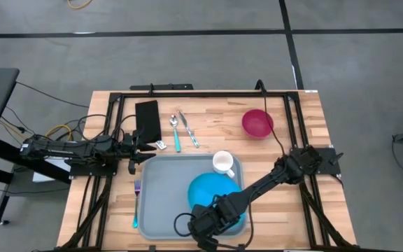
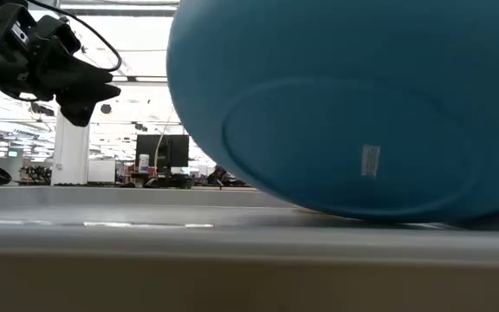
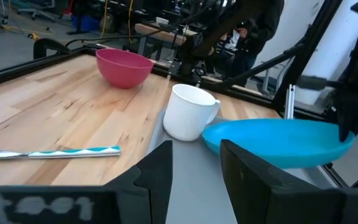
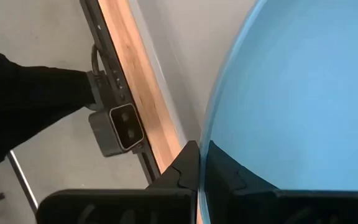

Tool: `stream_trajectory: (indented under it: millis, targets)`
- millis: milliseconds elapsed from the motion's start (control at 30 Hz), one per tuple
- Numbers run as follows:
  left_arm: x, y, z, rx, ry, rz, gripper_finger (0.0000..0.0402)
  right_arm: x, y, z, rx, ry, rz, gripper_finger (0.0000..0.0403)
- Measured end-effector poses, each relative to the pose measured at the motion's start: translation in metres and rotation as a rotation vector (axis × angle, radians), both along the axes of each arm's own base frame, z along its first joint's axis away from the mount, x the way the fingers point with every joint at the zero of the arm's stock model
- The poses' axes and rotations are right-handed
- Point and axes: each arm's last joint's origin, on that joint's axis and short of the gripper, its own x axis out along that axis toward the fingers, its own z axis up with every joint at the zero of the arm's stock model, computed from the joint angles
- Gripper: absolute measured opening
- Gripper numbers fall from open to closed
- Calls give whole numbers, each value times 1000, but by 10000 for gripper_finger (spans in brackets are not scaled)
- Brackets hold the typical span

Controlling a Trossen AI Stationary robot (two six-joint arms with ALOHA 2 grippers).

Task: Set up tray
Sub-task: Put the blue plate on the gray tray below the white mug

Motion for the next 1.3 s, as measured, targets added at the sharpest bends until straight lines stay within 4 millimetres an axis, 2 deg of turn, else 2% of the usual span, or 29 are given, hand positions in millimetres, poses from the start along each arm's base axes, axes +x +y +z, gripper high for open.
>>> stream_trajectory:
  millis: [100, 200, 567, 933, 1300]
  targets:
    - [0, 0, 0, -11, -3, 1, 122, 5, 0, -6, 9, -7, 2, 0]
    - [0, 0, 0, -27, -4, 1, 122, 17, -2, -20, 8, -31, -23, 0]
    - [0, 0, 0, -62, -6, 4, 122, 37, -6, -71, -2, 37, -92, 2]
    - [0, 0, 0, -67, -4, 4, 122, 39, -5, -72, 23, 32, -99, 49]
    - [0, 0, 0, -69, -6, 4, 122, 34, 5, -72, 38, 34, -71, 54]
